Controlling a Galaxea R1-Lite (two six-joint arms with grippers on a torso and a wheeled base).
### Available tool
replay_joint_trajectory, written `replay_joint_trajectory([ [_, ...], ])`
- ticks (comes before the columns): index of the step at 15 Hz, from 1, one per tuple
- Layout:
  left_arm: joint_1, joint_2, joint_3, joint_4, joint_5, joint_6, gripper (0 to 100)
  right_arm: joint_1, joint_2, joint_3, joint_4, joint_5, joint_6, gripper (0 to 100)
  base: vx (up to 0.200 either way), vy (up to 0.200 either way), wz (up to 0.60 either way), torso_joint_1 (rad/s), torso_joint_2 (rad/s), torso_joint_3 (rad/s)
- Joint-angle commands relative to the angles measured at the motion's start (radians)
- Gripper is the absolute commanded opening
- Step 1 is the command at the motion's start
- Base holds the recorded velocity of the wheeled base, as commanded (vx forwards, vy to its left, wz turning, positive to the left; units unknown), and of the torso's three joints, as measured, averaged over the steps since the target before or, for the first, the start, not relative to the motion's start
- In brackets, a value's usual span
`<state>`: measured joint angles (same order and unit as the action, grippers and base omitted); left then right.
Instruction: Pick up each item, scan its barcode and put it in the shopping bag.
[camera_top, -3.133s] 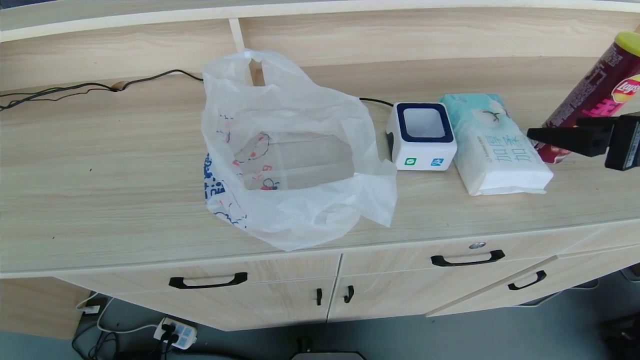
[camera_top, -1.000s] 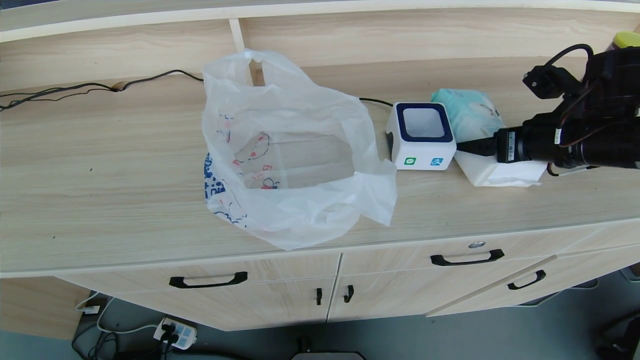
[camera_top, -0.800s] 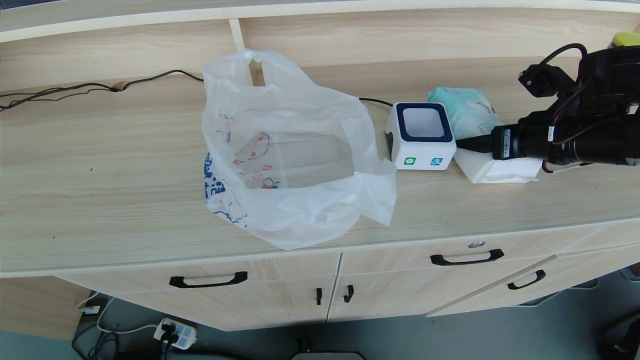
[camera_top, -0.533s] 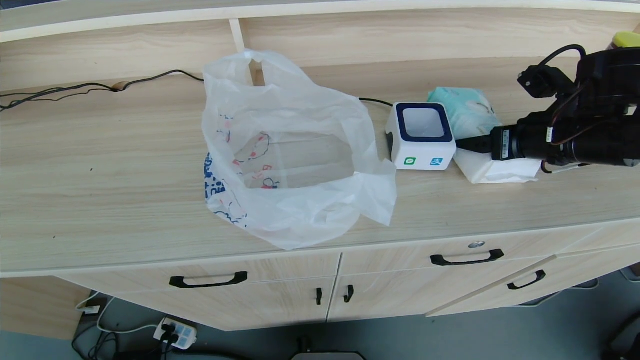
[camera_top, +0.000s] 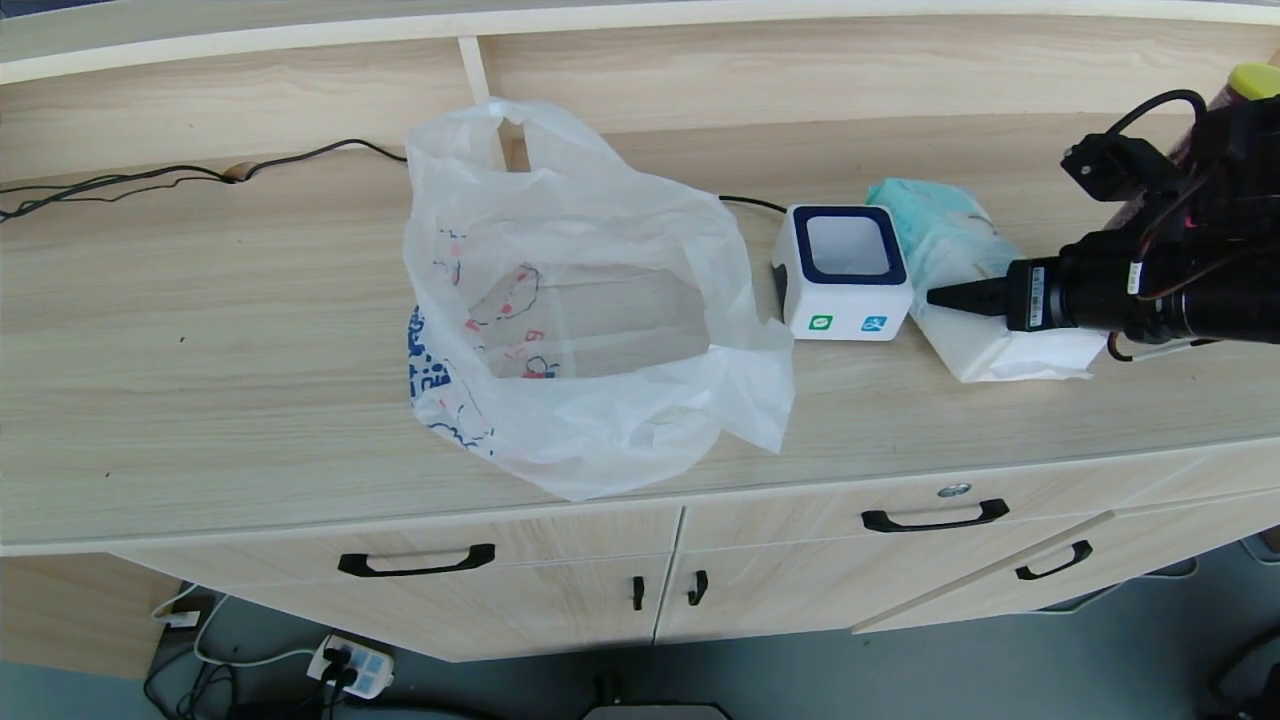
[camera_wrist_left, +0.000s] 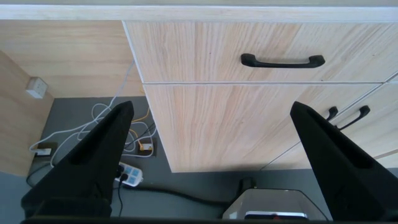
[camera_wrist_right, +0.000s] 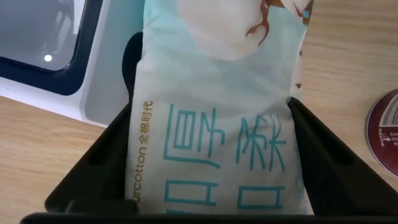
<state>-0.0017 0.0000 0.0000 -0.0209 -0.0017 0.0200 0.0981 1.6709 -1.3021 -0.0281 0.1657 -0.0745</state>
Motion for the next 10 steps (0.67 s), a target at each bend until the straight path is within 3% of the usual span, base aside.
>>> replay_joint_trajectory([
  [1, 0.0, 0.002, 0.0, -0.001, 0.0, 0.0, 100, 0.0, -0.043, -0.006, -0.007, 0.0, 0.002, 0, 0.0, 0.0, 0.0, 0.0, 0.0, 0.0],
  [9, 0.0, 0.002, 0.0, -0.001, 0.0, 0.0, 100, 0.0, -0.12, -0.005, -0.007, -0.006, -0.001, 0, 0.0, 0.0, 0.0, 0.0, 0.0, 0.0],
  [10, 0.0, 0.002, 0.0, -0.001, 0.0, 0.0, 100, 0.006, -0.209, 0.055, -0.006, -0.009, -0.001, 0, 0.0, 0.0, 0.0, 0.0, 0.0, 0.0],
])
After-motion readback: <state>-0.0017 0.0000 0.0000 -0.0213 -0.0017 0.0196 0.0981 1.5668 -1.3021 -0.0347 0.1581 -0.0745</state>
